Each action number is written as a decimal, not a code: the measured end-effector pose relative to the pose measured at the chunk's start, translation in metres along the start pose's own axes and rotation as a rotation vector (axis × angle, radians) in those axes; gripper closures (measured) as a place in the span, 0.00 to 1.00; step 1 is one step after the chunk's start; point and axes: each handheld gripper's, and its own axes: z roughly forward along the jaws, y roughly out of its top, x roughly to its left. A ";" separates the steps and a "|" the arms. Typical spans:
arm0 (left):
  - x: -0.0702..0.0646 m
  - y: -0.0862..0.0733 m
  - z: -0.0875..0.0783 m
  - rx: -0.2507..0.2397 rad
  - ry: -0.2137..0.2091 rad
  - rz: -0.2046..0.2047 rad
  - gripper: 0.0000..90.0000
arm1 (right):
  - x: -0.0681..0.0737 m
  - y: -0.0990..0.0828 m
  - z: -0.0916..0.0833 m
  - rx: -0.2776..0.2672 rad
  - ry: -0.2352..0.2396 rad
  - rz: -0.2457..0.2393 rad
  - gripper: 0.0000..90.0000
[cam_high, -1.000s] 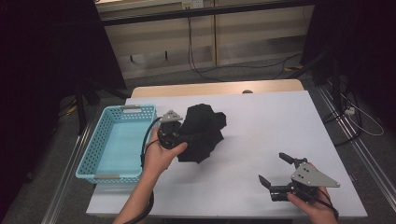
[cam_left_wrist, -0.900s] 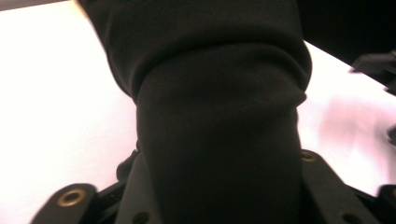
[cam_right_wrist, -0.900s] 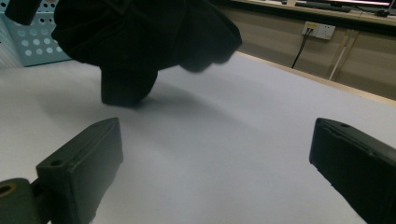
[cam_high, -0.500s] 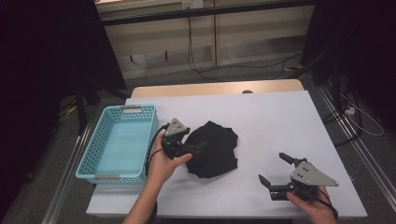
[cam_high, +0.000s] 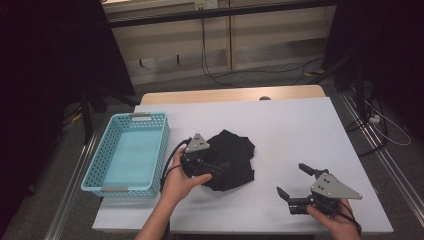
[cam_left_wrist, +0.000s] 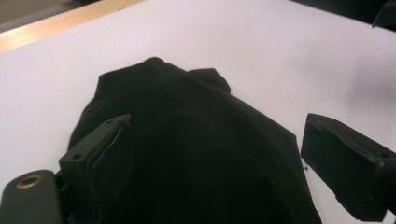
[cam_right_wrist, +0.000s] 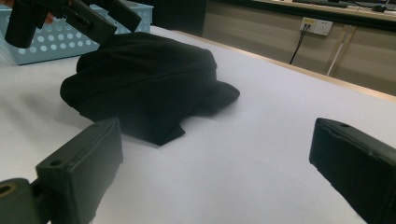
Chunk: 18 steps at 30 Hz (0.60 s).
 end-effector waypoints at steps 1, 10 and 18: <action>0.000 0.000 0.000 0.002 0.003 0.005 0.11 | 0.001 0.000 0.000 0.000 0.002 -0.001 0.02; -0.010 0.003 -0.001 -0.010 -0.024 0.030 0.11 | 0.000 0.000 -0.004 -0.005 -0.002 0.007 0.02; -0.014 0.003 0.001 -0.013 -0.046 0.035 0.11 | 0.000 0.000 -0.002 0.000 -0.002 0.005 0.02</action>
